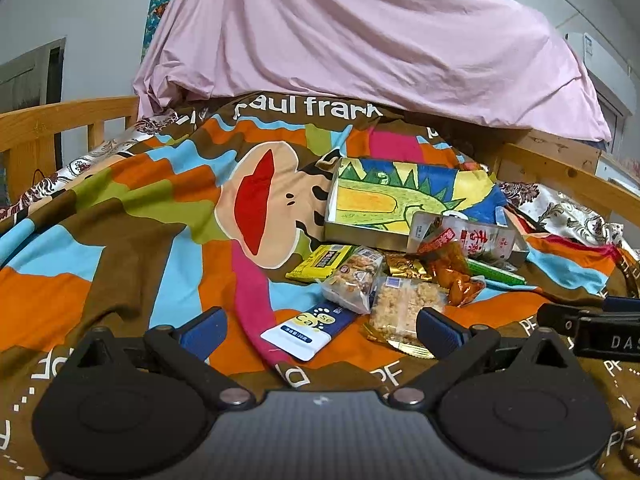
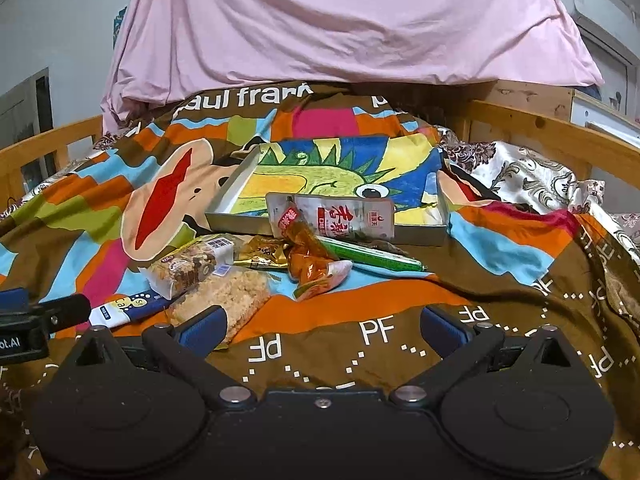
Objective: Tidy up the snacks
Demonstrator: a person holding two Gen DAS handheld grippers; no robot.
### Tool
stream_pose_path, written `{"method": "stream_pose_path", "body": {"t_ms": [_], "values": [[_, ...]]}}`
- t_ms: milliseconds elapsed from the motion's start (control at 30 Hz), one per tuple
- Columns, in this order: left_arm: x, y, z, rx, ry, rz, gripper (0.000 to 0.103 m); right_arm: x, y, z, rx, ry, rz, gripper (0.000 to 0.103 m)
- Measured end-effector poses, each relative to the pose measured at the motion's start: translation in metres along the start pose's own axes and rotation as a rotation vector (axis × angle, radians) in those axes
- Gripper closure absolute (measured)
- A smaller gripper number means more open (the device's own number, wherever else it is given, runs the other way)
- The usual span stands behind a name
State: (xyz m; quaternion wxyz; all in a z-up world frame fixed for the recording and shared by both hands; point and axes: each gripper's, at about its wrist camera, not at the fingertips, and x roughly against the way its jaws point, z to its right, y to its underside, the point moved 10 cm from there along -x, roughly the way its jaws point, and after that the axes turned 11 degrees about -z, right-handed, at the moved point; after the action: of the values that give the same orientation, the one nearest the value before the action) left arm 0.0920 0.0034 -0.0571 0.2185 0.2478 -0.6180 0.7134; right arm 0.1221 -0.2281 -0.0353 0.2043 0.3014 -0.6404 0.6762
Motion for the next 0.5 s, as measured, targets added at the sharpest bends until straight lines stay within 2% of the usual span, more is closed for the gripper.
{"method": "stream_pose_path", "body": {"t_ms": [500], "values": [[-0.0022, 0.0024, 0.0008, -0.012, -0.009, -0.010, 0.000, 0.0003, -0.0011, 0.0000, -0.001, 0.001, 0.003, 0.001]]}}
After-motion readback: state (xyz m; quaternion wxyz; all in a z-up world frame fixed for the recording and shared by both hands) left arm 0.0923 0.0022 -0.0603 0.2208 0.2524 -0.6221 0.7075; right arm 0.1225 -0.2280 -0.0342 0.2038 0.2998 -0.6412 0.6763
